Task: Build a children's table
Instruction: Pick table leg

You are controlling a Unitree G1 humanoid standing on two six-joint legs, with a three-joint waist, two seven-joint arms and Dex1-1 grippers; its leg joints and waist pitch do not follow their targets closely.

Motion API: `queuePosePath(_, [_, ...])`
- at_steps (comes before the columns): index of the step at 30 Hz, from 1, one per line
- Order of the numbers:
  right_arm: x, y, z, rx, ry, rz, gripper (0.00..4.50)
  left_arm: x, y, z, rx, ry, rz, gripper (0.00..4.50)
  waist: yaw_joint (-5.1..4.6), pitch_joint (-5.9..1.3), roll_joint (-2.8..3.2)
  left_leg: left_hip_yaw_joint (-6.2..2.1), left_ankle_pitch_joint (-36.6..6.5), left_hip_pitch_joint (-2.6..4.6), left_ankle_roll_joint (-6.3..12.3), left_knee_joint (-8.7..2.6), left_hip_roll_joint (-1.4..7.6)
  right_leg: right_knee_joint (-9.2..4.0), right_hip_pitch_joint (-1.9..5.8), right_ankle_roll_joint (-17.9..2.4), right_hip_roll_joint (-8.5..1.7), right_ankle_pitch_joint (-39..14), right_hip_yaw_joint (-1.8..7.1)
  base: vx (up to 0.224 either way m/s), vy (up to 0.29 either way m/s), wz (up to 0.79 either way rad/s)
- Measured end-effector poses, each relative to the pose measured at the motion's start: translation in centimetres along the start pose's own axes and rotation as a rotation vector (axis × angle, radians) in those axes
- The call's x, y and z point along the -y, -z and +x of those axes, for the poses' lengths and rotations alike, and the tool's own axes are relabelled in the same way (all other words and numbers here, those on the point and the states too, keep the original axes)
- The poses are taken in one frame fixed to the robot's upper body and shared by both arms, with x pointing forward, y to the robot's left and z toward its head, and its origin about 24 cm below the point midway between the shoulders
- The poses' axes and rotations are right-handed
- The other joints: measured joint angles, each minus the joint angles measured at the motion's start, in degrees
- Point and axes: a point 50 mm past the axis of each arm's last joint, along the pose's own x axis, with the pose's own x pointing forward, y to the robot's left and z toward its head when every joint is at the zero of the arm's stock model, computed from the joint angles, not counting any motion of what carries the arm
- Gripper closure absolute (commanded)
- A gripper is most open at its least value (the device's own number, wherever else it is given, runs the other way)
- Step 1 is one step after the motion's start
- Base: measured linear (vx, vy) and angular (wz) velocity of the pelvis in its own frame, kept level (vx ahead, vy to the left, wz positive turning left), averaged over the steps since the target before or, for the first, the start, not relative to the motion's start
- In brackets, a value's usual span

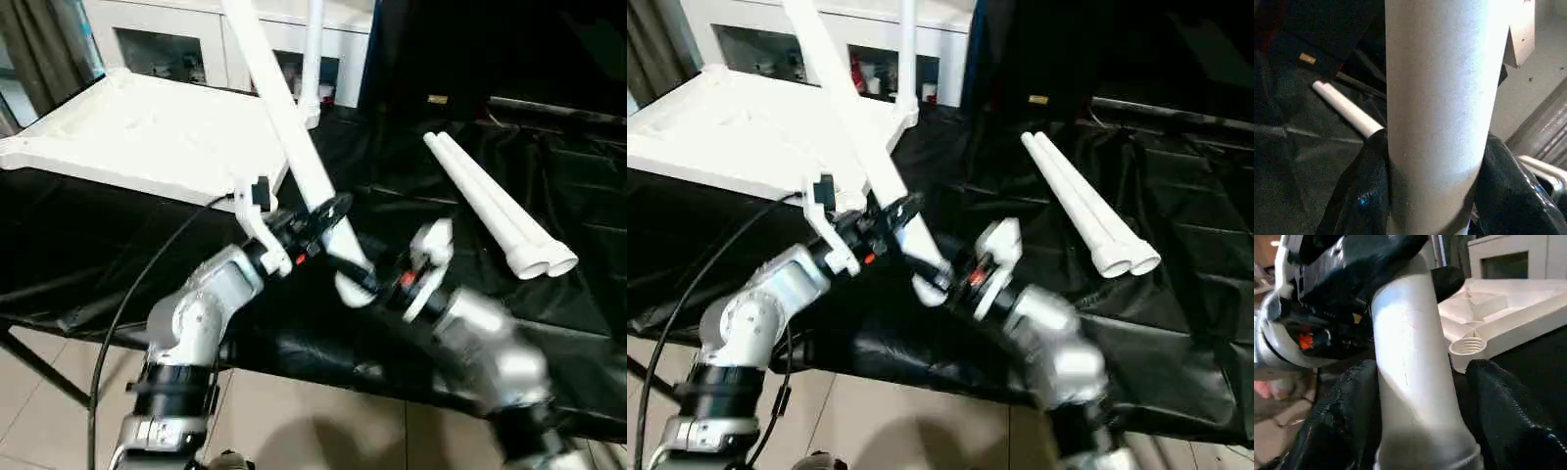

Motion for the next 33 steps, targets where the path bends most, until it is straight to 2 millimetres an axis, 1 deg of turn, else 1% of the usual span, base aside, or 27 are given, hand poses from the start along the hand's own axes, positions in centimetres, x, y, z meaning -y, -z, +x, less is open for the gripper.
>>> queuePosePath(4, [0.9,-1.3,-1.1,0.007,0.017,0.083,1.27,-0.2,-0.1,-0.2,-0.012,-0.009,0.013,2.55,0.02,0.0,0.01,0.01,0.01,-0.01,-0.01,-0.01,0.01,-0.01,-0.01,0.0,0.01,0.0,0.0,0.0,0.0,0.0])
queuePosePath(7, [1.6,-3.1,-1.7,0.066,0.046,0.117,1.27,-0.4,-0.1,-0.5,-0.023,-0.008,0.017,2.55,-0.03,0.0,0.01,0.01,0.03,-0.01,-0.03,0.0,0.0,-0.01,-0.02,0.0,0.01,0.0,0.0,0.0,0.0,0.0])
queuePosePath(10, [1.7,-4.2,-1.7,0.103,0.023,0.175,1.27,-0.3,-0.1,-0.5,-0.027,-0.001,0.016,2.55,0.04,0.0,0.01,0.01,0.03,-0.01,-0.03,0.0,0.0,-0.01,-0.02,0.0,0.01,0.0,0.0,0.0,0.0,0.0])
queuePosePath(12, [1.6,-4.4,-1.8,0.091,0.015,0.173,1.27,-0.3,0.0,-0.4,-0.031,0.003,0.016,2.55,0.15,0.0,0.01,0.01,0.03,-0.02,-0.03,0.0,0.0,-0.03,-0.02,0.0,0.01,0.0,-0.01,0.0,0.0,0.0])
queuePosePath(13, [1.7,-4.4,-2.0,0.074,0.018,0.167,1.27,-0.3,0.0,-0.4,-0.036,0.006,0.019,2.55,0.3,0.0,0.01,0.01,0.04,-0.03,-0.03,0.0,0.0,-0.04,-0.02,0.0,0.0,0.0,-0.01,0.0,0.0,0.0])
queuePosePath(17, [1.5,-3.8,-2.2,-0.02,0.012,0.129,1.27,-0.2,0.0,-0.5,-0.047,0.02,0.024,2.55,0.34,0.0,0.01,0.01,0.04,-0.03,-0.03,-0.01,0.0,-0.06,-0.02,0.0,0.0,-0.01,-0.02,0.0,0.0,0.0])
queuePosePath(21, [0.8,-2.3,-2.1,-0.164,-0.028,0.091,1.27,0.0,0.2,-0.5,-0.073,0.06,0.032,2.55,0.5,0.01,-0.01,0.01,0.04,-0.04,-0.04,-0.01,0.0,-0.07,-0.01,0.01,0.0,-0.01,-0.01,0.0,0.0,0.0])
queuePosePath(26, [0.3,-1.8,-1.5,-0.238,-0.066,0.053,1.27,-0.2,0.5,-0.5,-0.118,0.07,0.048,2.55,0.54,0.0,-0.01,0.02,0.04,-0.04,-0.04,-0.01,0.0,-0.07,-0.01,0.01,0.0,0.0,-0.01,0.0,0.0,0.0])
queuePosePath(29, [0.2,-1.8,-0.5,-0.275,-0.052,-0.031,1.27,-0.3,0.6,-0.2,-0.148,0.051,0.076,2.55,0.42,0.01,-0.02,0.01,0.05,-0.04,-0.05,-0.01,0.01,-0.05,-0.02,0.02,0.0,0.0,-0.02,0.0,0.0,0.0])
queuePosePath(31, [0.4,-1.7,0.9,-0.264,-0.008,-0.059,1.27,-0.5,0.1,0.2,-0.15,-0.002,0.118,2.55,0.12,0.0,-0.03,0.01,0.07,-0.03,-0.08,-0.01,0.02,-0.01,-0.03,0.02,0.0,0.01,-0.02,0.0,0.0,0.0])
queuePosePath(33, [0.4,-1.5,1.9,-0.255,0.021,-0.073,1.27,-0.6,-0.3,0.4,-0.142,-0.04,0.146,2.55,0.07,0.0,-0.04,0.01,0.07,-0.03,-0.08,-0.01,0.01,-0.02,-0.03,0.02,0.0,0.0,-0.01,0.0,0.0,0.0])
